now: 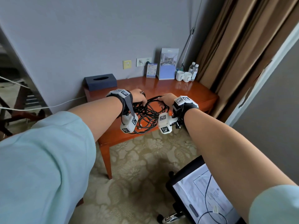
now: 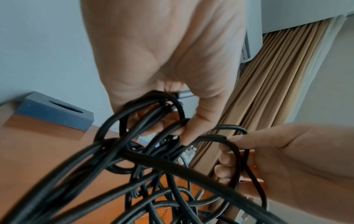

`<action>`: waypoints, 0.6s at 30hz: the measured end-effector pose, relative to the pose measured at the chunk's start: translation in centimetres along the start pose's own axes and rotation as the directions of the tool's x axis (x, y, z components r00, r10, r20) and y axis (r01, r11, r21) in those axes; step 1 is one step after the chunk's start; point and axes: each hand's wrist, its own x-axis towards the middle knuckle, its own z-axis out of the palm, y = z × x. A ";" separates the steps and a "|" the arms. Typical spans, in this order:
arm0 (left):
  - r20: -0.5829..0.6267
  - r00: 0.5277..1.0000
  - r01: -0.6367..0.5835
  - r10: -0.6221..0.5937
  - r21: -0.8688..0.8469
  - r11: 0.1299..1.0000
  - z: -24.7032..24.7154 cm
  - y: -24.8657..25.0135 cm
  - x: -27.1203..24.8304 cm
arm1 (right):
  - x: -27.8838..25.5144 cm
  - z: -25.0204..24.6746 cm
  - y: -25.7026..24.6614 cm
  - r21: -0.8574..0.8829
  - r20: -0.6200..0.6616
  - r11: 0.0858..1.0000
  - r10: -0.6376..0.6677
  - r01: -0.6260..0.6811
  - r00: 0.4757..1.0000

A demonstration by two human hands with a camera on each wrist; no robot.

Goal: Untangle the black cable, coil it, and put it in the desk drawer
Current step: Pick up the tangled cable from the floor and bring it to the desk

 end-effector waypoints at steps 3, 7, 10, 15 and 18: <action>-0.011 0.999 -0.037 0.037 -0.004 0.999 -1.6 -0.7 1.2 | 0.9 0.8 -1.7 -0.012 -0.022 1.000 -0.014 0.013 1.000; -0.021 0.998 -0.058 0.059 0.025 0.998 -3.0 -1.0 2.3 | 2.1 1.4 -3.1 -0.022 -0.035 0.999 -0.029 0.028 0.999; -0.023 0.997 -0.077 0.078 0.037 0.996 -3.5 -0.8 3.2 | 2.6 1.4 -3.9 -0.070 -0.044 0.997 -0.039 0.036 0.998; -0.038 0.995 -0.090 0.092 0.055 0.994 -3.5 0.3 4.1 | 2.7 -0.1 -4.8 -0.123 -0.007 0.991 -0.058 0.057 0.998; -0.023 0.994 -0.103 0.104 0.046 0.994 -3.4 0.8 5.5 | 2.7 -1.0 -5.3 -0.128 -0.001 0.988 -0.089 0.088 0.996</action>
